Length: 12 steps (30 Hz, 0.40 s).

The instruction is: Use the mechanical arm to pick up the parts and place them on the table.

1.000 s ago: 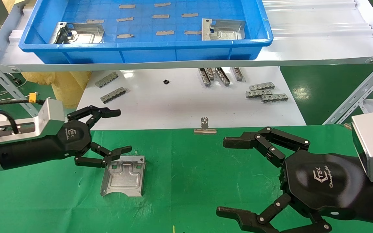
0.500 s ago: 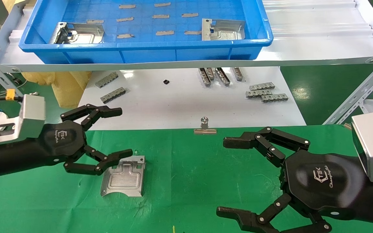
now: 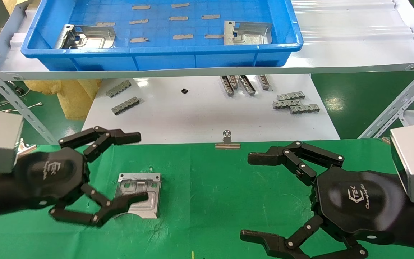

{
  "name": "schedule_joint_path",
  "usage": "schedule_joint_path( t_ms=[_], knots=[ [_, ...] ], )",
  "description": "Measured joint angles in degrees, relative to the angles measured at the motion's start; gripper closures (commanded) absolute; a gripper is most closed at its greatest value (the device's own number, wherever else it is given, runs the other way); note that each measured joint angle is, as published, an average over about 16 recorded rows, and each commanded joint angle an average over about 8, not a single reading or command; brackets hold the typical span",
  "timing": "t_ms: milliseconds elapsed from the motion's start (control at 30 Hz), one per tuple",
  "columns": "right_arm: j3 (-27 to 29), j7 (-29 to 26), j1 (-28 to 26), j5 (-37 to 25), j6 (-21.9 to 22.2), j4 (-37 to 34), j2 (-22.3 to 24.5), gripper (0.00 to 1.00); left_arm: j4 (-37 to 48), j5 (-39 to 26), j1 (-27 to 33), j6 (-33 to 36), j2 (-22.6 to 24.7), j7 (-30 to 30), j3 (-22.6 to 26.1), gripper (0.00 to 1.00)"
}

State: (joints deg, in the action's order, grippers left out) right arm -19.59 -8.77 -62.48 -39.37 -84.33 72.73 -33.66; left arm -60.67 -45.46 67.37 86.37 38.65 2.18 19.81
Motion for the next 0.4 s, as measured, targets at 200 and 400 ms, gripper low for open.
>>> schedule_joint_path(
  t_ms=[200,400],
  knots=[
    [0.00,0.00,0.00,0.00,0.00,0.00,0.00,0.00,-6.80,1.89,-3.06,-0.34,-1.91,4.52,-1.99,0.00],
    [-0.01,0.00,0.00,0.01,0.00,0.00,0.00,0.00,-10.47,2.91,-4.71,-0.53,-2.94,6.95,-3.07,0.00]
  ],
)
